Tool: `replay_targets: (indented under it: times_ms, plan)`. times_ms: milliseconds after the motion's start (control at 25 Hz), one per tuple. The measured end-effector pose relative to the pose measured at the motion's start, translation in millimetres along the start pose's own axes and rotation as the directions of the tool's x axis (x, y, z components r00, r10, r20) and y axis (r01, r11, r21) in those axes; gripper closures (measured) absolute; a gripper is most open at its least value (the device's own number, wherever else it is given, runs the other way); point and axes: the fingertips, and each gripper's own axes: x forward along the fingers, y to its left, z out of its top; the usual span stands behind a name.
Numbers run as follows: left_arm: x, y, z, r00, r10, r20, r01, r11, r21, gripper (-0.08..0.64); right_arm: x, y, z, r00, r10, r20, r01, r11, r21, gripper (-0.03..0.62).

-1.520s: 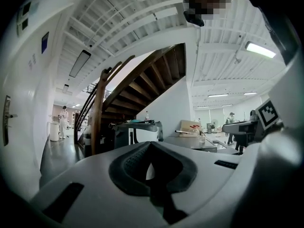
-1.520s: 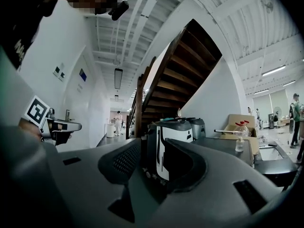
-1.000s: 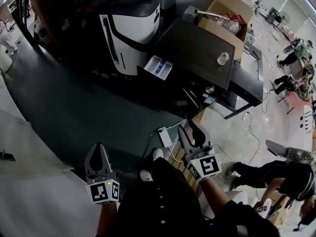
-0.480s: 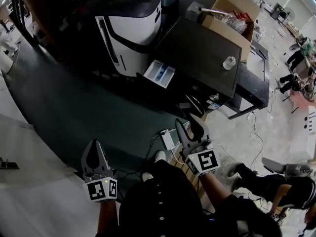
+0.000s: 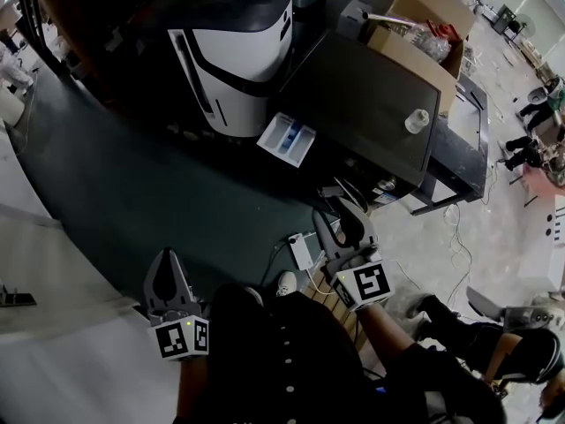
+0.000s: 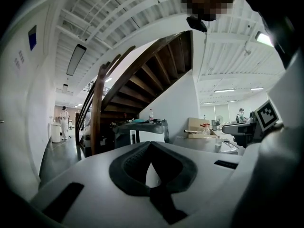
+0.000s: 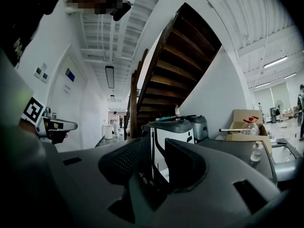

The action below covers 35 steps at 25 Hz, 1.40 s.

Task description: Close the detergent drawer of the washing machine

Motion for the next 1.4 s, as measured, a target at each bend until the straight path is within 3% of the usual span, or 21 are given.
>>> replay_targets:
  times_ms: [280,800,1000,1400]
  plan:
    - [35.1,10.5,-3.0,0.999,-0.044,-0.006,0.044,0.999,-0.004,0.552,25.5,-4.5,0.8,0.999,-0.035,-0.012,0.035,0.999,0.001,0.443]
    - [132.0,70.5,6.3,0.976,-0.219,-0.002,0.219,0.976,-0.002,0.552,93.7,2.7,10.2,0.976,-0.219,-0.01,0.219,0.976,-0.005,0.443]
    - [163.0,82.8,7.9,0.956,-0.294,-0.001,0.294,0.956,0.004,0.552,112.2,8.2,12.0,0.958,-0.287,-0.017,0.287,0.958,-0.002,0.444]
    - [218.5,100.3,9.4,0.892,-0.452,0.015,0.452,0.892,0.012,0.552,125.7,17.6,8.4,0.887,-0.462,-0.013,0.463,0.886,0.015,0.445]
